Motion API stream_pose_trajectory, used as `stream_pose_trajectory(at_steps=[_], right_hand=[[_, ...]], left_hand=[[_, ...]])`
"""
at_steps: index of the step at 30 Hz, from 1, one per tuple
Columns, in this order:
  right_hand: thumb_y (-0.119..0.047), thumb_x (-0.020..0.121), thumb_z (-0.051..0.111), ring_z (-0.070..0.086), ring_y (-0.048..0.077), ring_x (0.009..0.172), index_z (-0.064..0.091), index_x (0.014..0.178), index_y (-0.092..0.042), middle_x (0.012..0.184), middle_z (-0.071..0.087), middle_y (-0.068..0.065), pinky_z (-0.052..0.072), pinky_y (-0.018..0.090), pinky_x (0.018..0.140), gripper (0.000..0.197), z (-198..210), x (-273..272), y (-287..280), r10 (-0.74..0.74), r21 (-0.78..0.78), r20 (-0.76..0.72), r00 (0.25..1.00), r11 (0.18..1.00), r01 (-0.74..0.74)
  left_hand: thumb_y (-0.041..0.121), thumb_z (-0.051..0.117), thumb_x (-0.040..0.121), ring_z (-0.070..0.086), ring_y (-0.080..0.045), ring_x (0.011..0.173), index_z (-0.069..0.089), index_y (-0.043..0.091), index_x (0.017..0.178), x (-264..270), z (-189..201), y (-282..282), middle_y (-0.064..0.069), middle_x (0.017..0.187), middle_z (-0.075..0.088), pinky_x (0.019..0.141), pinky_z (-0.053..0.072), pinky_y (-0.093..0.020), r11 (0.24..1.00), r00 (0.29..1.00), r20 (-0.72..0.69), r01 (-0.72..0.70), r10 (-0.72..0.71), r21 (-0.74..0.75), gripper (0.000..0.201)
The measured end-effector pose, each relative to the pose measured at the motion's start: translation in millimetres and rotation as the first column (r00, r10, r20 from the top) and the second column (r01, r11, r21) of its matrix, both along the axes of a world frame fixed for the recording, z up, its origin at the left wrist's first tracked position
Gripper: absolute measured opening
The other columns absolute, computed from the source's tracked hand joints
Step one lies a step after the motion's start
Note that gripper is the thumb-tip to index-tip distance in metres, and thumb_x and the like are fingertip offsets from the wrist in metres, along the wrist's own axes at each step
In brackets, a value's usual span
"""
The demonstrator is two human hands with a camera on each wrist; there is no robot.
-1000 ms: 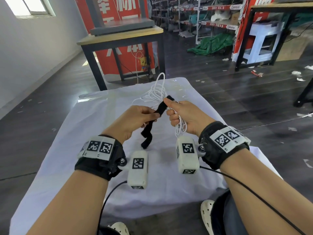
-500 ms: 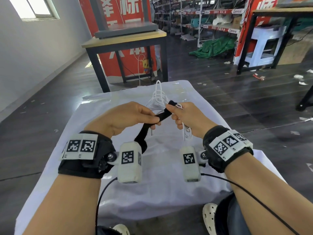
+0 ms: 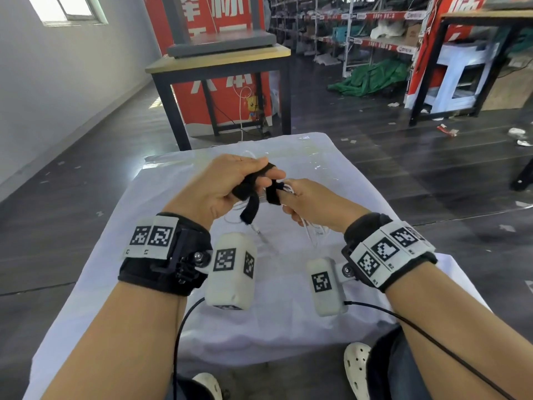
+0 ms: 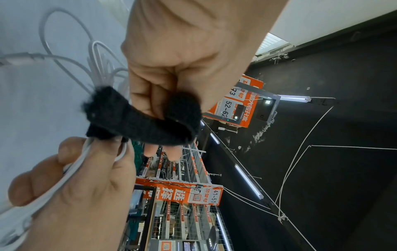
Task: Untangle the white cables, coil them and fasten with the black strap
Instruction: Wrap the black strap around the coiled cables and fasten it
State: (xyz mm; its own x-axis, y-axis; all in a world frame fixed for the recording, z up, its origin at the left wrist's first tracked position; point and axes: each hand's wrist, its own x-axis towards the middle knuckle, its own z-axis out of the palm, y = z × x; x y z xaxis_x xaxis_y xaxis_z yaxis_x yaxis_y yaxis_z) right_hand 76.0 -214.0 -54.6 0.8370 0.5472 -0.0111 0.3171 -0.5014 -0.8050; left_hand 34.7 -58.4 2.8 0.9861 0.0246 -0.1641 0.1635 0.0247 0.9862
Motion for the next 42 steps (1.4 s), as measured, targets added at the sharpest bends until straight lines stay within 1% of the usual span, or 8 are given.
stream_pose_trajectory(at_steps=[15,21,24,27,30,35,39,42], right_hand=[[-0.025,0.092,0.055,0.044,0.015,0.059,0.04,0.066,-0.017,0.063,0.048,-0.002,0.03,0.029,0.054,0.031,-10.6,-20.9,30.1,0.21,-0.325,0.221,0.952,0.937,-0.131],[-0.02,0.093,0.051,0.043,0.017,0.052,0.047,0.075,-0.008,0.066,0.05,0.005,0.031,0.023,0.048,0.022,1.8,-6.8,9.3,0.054,-0.235,0.098,0.994,0.971,-0.03],[-0.02,0.094,0.052,0.045,0.019,0.051,0.055,0.084,0.0,0.07,0.054,0.01,0.034,0.024,0.046,0.022,2.8,-6.7,5.1,0.005,-0.135,0.061,0.998,0.991,0.003],[-0.021,0.094,0.053,0.042,0.017,0.048,0.056,0.089,0.004,0.072,0.053,0.012,0.032,0.024,0.045,0.026,2.7,-8.0,5.9,0.002,-0.132,0.062,0.998,0.991,0.006],[-0.023,0.093,0.053,0.041,0.017,0.047,0.057,0.093,0.007,0.073,0.053,0.013,0.032,0.022,0.043,0.03,2.2,-8.3,5.8,-0.011,-0.12,0.049,0.999,0.993,0.016],[-0.022,0.094,0.053,0.04,0.014,0.044,0.061,0.093,0.001,0.071,0.054,0.011,0.031,0.02,0.042,0.025,5.1,-7.4,3.5,-0.032,-0.101,0.033,0.999,0.994,0.035],[-0.019,0.095,0.048,0.043,0.016,0.049,0.06,0.098,0.007,0.074,0.055,0.01,0.036,0.022,0.044,0.029,5.2,-5.9,4.3,-0.053,-0.112,-0.015,0.998,0.992,0.051],[-0.022,0.098,0.047,0.041,0.015,0.053,0.055,0.091,0.0,0.076,0.052,0.008,0.037,0.022,0.047,0.025,6.3,-6.7,3.1,-0.023,-0.103,-0.09,0.996,0.995,0.014]], left_hand=[[0.001,0.049,0.096,0.068,-0.005,0.06,0.068,0.004,0.094,13.8,3.8,1.9,-0.007,0.079,0.074,0.057,0.053,-0.015,0.978,0.98,0.062,-0.182,0.189,-0.104,0.019],[-0.002,0.052,0.094,0.072,-0.015,0.085,0.064,0.004,0.109,10.7,-6.4,5.2,-0.011,0.105,0.067,0.068,0.057,-0.017,0.981,0.991,0.127,-0.057,0.034,0.185,0.019],[0.009,0.059,0.092,0.062,-0.012,0.072,0.066,0.005,0.102,11.5,-8.8,5.3,-0.011,0.096,0.065,0.061,0.053,-0.015,0.842,0.99,0.143,-0.091,0.017,0.532,0.012],[0.032,0.066,0.088,0.063,-0.021,0.079,0.073,0.004,0.092,13.8,-13.3,3.2,-0.014,0.094,0.07,0.073,0.054,-0.031,0.525,0.996,0.078,-0.041,-0.048,0.85,0.029],[0.042,0.066,0.084,0.061,-0.024,0.082,0.074,0.001,0.091,14.1,-12.1,-0.6,-0.017,0.096,0.071,0.074,0.05,-0.034,0.337,0.997,0.032,-0.006,-0.072,0.942,0.043],[0.032,0.072,0.082,0.06,-0.018,0.08,0.074,0.016,0.09,13.0,-11.6,-1.3,0.001,0.086,0.068,0.065,0.047,-0.025,0.442,0.987,0.108,-0.045,-0.117,0.896,0.018],[0.024,0.07,0.085,0.066,-0.015,0.079,0.068,0.018,0.085,9.2,-5.8,-1.3,0.002,0.081,0.072,0.074,0.051,-0.028,0.679,0.963,0.189,-0.008,-0.193,0.734,0.007],[0.019,0.064,0.09,0.064,-0.009,0.064,0.063,0.013,0.088,4.4,1.1,-2.8,-0.004,0.08,0.074,0.056,0.049,-0.016,0.741,0.953,0.196,0.041,-0.23,0.67,0.006]])
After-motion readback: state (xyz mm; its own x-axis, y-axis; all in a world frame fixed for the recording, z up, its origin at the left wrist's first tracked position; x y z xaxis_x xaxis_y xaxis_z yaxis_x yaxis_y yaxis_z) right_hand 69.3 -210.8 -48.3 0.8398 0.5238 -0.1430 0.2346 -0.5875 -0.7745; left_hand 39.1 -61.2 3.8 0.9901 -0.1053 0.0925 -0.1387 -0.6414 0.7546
